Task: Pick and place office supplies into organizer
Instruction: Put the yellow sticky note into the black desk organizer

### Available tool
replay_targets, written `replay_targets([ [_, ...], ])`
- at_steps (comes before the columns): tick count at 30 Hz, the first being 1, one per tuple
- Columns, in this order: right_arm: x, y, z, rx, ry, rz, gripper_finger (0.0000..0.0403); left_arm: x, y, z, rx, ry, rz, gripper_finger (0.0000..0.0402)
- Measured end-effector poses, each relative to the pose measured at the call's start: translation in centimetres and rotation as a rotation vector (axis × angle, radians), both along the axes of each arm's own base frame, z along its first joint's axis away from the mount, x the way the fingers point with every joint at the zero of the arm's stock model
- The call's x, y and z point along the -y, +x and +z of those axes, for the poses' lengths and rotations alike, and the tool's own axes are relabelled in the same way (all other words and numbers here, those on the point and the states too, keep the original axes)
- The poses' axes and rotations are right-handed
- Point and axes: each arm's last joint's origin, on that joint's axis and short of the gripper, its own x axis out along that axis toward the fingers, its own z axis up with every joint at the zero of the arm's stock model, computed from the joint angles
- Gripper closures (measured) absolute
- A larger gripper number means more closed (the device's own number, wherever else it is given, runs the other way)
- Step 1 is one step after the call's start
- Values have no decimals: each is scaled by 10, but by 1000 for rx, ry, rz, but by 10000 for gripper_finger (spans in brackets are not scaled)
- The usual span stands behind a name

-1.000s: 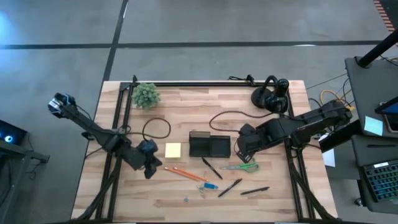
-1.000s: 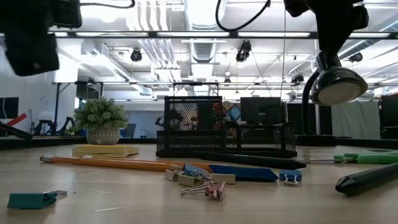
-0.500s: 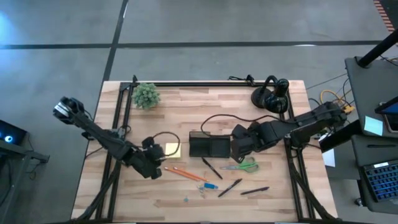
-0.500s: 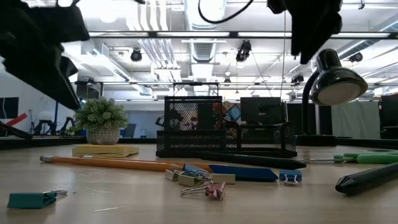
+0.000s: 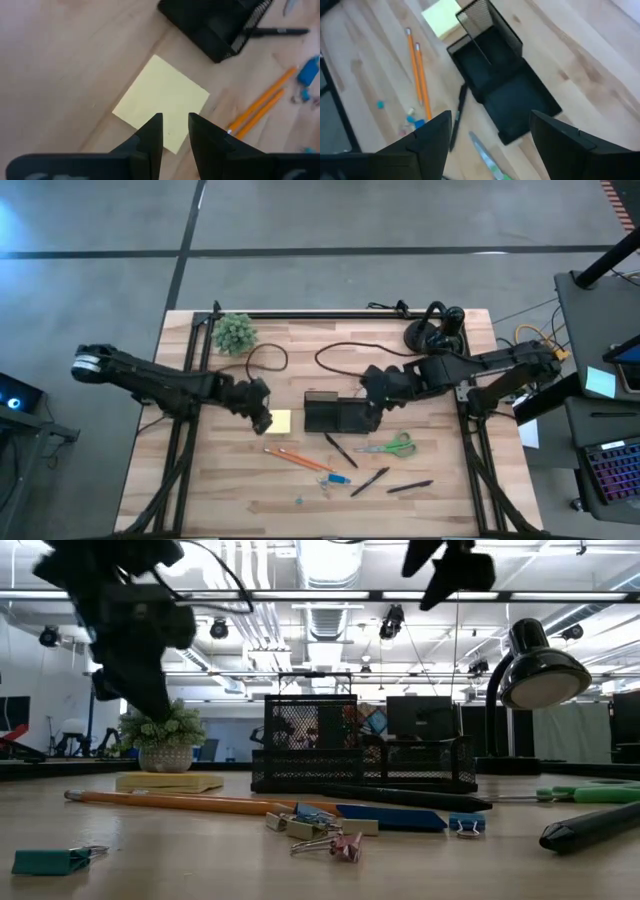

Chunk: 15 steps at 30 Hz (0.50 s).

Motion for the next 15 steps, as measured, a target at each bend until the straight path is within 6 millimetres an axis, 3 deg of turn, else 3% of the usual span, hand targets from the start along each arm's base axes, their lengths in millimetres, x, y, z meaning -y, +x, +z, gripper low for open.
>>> replay_targets([
  [3, 12, 10, 1, 62, 8, -42, 160, -10, 6, -7, -27, -99, 25, 324],
  [6, 26, 20, 7, 173, 11, -82, 176, -6, 10, -5, -30, -108, 9, 333],
  [11, 58, 33, 10, 274, -11, -148, 201, 19, 8, 6, 24, -9, -92, 382],
  [15, 78, 52, -6, 216, 46, -109, 232, 41, -1, 3, 30, 34, -107, 397],
])
